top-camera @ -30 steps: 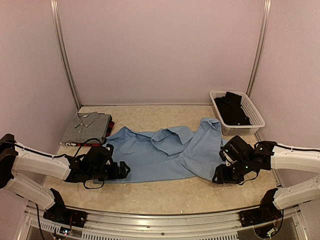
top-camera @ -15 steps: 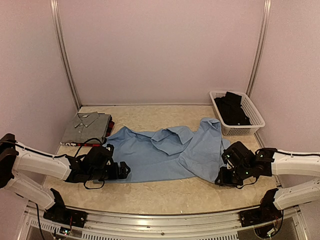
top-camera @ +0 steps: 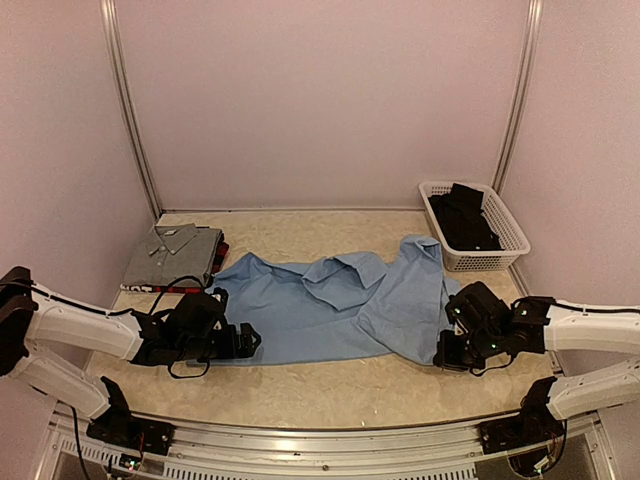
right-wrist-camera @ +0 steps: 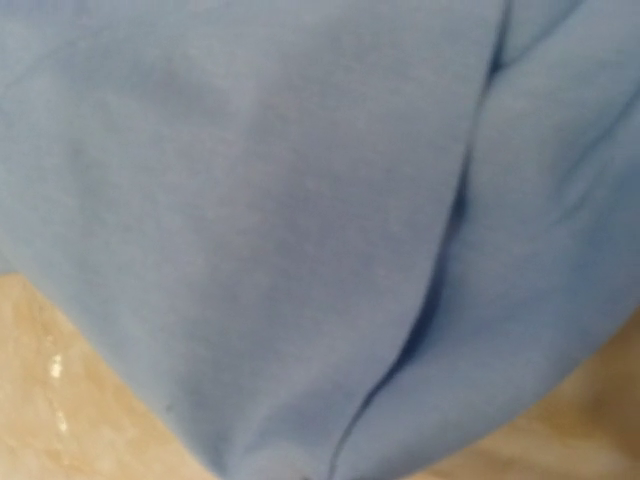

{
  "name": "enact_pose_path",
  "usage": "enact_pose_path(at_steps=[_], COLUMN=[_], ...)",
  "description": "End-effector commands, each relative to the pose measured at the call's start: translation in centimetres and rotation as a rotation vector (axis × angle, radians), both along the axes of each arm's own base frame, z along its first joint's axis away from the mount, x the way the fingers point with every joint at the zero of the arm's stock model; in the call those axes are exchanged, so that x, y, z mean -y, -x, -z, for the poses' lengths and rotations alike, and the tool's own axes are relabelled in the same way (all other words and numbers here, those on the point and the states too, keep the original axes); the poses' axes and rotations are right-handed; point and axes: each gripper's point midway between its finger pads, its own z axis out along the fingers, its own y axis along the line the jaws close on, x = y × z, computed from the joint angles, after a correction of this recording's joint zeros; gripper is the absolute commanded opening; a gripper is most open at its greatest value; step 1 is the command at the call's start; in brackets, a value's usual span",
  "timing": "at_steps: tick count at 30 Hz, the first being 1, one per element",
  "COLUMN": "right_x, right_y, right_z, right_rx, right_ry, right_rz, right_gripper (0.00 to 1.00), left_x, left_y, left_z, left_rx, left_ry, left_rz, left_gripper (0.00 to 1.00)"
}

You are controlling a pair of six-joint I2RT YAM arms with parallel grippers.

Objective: Fold and stack the long sleeve shirts
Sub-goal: Smooth out the 1/3-folded shirt at the center of the board.

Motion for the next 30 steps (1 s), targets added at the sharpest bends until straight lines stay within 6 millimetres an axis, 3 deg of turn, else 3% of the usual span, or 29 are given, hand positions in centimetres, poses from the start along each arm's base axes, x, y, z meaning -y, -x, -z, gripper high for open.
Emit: enact_pose_path(at_steps=[1,12,23,27,30], right_x=[2.0,5.2,5.5,6.5,6.6], right_y=[0.0,0.0,-3.3,-4.1,-4.7], right_z=[-0.5,-1.9,-2.7,-2.9,-3.8], right_rx=[0.012,-0.009,0.019,0.022,0.039], right_ry=[0.098,0.235,0.327,0.389,0.405], right_rz=[0.043,0.051,0.033,0.055,0.058], right_gripper=[0.0,0.0,0.0,0.0,0.11], left_x=[-2.0,-3.8,-4.4,-4.7,-4.7], left_y=[2.5,3.7,4.0,4.2,4.1], left_z=[3.5,4.6,4.4,4.4,3.8], left_rx=[-0.121,-0.156,-0.152,-0.157,-0.152], left_ry=[-0.11,-0.162,-0.192,-0.213,-0.209], left_rz=[0.02,0.009,0.031,0.034,0.028], left_gripper=[0.99,0.99,0.99,0.99,0.99])
